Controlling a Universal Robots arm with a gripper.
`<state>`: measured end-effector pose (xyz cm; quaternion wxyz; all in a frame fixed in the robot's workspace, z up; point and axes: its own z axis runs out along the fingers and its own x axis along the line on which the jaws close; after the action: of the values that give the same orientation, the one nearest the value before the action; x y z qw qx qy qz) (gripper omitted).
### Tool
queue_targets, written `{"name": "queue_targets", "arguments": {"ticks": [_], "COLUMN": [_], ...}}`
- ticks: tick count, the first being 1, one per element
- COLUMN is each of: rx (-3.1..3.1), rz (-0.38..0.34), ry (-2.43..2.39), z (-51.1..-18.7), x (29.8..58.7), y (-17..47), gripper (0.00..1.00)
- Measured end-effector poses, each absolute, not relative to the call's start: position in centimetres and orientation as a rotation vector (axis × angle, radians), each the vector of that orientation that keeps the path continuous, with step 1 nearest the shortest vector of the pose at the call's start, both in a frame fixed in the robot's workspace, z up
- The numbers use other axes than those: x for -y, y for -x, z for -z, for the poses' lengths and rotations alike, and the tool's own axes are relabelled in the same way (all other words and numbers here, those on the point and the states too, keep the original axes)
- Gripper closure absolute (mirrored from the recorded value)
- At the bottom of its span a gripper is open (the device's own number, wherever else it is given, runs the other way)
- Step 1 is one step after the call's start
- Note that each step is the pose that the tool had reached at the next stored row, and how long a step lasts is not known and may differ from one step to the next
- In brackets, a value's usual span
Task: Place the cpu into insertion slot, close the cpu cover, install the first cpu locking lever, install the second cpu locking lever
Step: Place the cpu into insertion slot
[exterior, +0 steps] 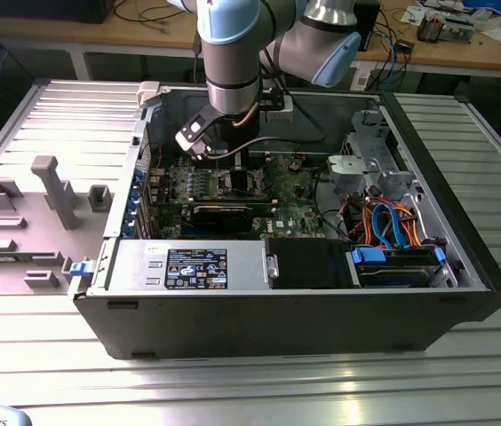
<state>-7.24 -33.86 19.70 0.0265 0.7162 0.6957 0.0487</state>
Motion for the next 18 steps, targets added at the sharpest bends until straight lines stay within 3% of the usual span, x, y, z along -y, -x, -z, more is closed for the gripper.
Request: {"name": "queue_targets", "arguments": {"ticks": [5, 6, 11, 13, 14, 18], "rx": [-2.150, -2.150, -2.161, -2.167, -2.167, -2.167], "rz": [-0.150, -0.150, -0.125, -0.112, -0.111, -0.111], "ry": [-2.213, -2.213, -2.226, -2.233, -2.233, -2.233], "z": [-19.7, -19.7, -21.3, -21.4, -21.4, -21.4], "x": [33.9, 33.9, 33.8, 33.9, 33.9, 33.8], "y": [7.2, 7.2, 7.1, 6.9, 6.9, 6.9], "gripper": [0.38, 0.31, 0.31, 0.45, 0.45, 0.70]}}
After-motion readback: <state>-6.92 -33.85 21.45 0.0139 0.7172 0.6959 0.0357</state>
